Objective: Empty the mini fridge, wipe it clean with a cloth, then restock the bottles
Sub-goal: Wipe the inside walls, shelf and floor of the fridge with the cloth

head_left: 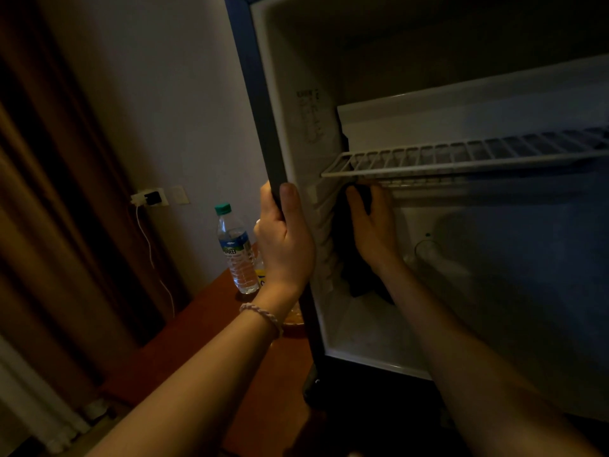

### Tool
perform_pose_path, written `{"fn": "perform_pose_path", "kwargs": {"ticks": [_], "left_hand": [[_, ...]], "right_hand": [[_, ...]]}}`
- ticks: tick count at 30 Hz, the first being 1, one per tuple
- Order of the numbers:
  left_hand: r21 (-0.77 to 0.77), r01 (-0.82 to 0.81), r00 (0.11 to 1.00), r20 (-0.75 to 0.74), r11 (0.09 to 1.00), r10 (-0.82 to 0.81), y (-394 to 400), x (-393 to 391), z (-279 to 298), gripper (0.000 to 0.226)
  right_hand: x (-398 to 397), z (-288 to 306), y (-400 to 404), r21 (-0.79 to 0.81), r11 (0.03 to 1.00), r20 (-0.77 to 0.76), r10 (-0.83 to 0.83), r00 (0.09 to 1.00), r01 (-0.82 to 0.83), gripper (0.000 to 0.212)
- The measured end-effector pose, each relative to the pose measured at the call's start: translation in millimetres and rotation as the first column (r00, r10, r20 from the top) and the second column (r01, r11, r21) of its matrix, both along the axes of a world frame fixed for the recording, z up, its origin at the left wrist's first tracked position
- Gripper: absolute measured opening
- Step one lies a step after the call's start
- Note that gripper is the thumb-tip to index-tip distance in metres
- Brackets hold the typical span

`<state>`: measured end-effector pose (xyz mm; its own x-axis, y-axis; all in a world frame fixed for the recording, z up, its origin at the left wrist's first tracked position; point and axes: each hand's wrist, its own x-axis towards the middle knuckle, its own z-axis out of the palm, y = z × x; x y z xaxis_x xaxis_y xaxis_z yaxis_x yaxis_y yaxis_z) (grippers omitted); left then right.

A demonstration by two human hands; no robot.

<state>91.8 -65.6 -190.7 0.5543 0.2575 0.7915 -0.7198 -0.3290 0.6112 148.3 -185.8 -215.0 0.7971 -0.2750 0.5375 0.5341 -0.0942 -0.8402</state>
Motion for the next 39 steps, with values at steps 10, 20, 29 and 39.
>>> {"fn": "perform_pose_path", "kwargs": {"ticks": [10, 20, 29, 39], "left_hand": [[0.006, 0.008, 1.0, 0.022, 1.0, -0.008, -2.2, -0.7, 0.6, 0.018], [-0.003, 0.0, 1.0, 0.028, 1.0, 0.0, 0.5, 4.4, -2.4, 0.023], [0.006, -0.004, 1.0, 0.025, 1.0, 0.004, 2.4, 6.7, -3.2, 0.028], [0.011, -0.032, 0.999, 0.002, 0.999, 0.032, -0.2, 4.6, -2.0, 0.022]], "right_hand": [[-31.8, -16.7, 25.8, -0.037, 0.988, 0.179, -0.142, 0.973, 0.151, 0.013], [1.0, -9.1, 18.4, 0.032, 0.981, 0.112, -0.195, 0.974, 0.193, 0.017], [15.3, -2.9, 8.1, 0.044, 0.989, 0.054, -0.142, 0.988, 0.14, 0.033], [-32.3, -17.2, 28.0, -0.001, 0.991, 0.217, -0.133, 0.967, 0.136, 0.021]]}}
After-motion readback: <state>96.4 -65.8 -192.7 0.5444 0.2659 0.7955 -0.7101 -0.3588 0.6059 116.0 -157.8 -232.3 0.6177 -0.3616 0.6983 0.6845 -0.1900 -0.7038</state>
